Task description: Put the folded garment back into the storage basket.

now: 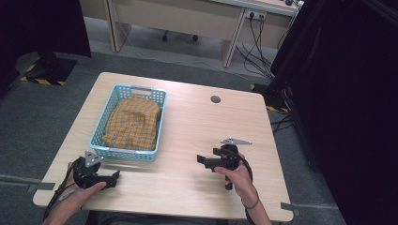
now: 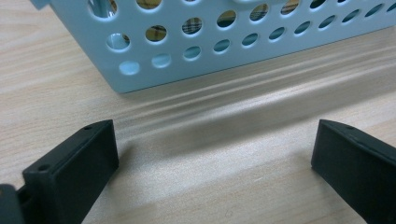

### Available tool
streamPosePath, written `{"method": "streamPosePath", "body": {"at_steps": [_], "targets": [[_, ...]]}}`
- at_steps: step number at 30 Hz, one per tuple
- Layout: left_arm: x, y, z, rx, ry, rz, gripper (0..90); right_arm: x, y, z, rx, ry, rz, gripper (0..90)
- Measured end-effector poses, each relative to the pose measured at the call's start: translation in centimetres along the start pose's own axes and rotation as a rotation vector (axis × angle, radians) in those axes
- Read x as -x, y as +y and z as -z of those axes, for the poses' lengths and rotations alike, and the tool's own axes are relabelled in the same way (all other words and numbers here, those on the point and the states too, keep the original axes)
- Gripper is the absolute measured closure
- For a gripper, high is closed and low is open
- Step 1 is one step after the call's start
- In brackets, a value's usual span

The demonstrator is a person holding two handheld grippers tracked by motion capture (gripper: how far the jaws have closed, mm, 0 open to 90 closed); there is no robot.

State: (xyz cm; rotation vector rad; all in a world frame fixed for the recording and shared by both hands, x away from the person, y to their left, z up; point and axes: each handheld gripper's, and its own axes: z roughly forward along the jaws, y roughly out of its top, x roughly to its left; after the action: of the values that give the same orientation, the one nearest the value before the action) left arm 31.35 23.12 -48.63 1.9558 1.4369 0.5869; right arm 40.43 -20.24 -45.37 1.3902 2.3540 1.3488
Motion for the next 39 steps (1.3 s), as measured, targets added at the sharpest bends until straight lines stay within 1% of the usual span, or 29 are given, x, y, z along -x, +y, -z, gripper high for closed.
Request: {"method": "streamPosePath", "body": {"at_steps": [11, 15, 39], "targets": [[0.0, 0.0, 0.0, 0.000, 0.000, 0.000, 0.0, 0.1, -0.7, 0.3, -0.011, -0.013, 0.010, 9.3], [0.0, 0.0, 0.0, 0.000, 0.000, 0.000, 0.0, 0.2, -1.0, 0.4, -0.013, -0.010, 0.006, 9.2], [0.0, 0.0, 0.0, 0.000, 0.000, 0.000, 0.0, 0.8, -2.3, 1.4, -0.019, -0.026, -0.014, 9.1]]}}
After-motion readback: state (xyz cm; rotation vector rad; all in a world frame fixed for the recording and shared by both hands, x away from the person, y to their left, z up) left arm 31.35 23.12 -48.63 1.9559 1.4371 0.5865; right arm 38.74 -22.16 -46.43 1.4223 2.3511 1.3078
